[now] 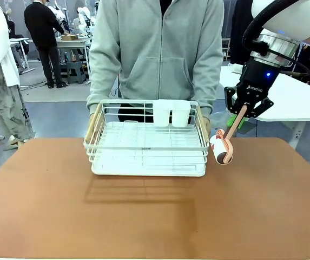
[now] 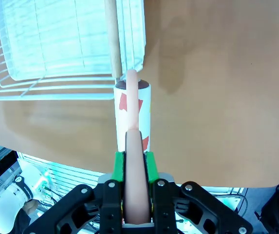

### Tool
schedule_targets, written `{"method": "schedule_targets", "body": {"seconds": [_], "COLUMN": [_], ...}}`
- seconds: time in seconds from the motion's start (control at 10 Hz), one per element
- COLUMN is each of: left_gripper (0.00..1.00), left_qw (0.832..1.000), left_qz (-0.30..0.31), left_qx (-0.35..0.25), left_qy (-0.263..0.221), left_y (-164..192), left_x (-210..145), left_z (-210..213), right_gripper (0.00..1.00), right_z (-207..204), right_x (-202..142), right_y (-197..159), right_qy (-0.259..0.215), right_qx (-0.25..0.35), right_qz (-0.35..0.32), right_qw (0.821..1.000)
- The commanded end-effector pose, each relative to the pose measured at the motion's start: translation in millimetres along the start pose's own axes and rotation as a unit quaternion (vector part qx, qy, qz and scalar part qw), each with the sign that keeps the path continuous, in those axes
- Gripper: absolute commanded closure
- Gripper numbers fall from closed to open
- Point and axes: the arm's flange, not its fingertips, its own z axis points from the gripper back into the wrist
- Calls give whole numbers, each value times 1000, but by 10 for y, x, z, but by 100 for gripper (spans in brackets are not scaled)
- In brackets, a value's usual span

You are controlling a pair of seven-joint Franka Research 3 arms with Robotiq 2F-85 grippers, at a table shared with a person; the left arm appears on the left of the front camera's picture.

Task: Clean the table.
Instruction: Place the Lint Roller down when the Dish drying rack is positioned in the middle of the table.

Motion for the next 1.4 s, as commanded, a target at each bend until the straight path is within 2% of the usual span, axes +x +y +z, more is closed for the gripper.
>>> {"method": "schedule_targets", "body": {"seconds": [0.0, 1.3], "left_gripper": [0, 0], "left_qw": [1000, 1000], "left_qz": [-6, -6], "left_qx": [-4, -4], "left_qy": [1, 1], "left_y": [4, 4], "left_x": [-19, -19], "left_z": [31, 31], "right_gripper": [79, 79], "right_z": [40, 40], "right_x": [-39, -39], "right_y": [33, 33], "right_qy": [0, 0], "right_qx": [2, 2], "right_qz": [-12, -12], "right_qw": [1000, 1000]}}
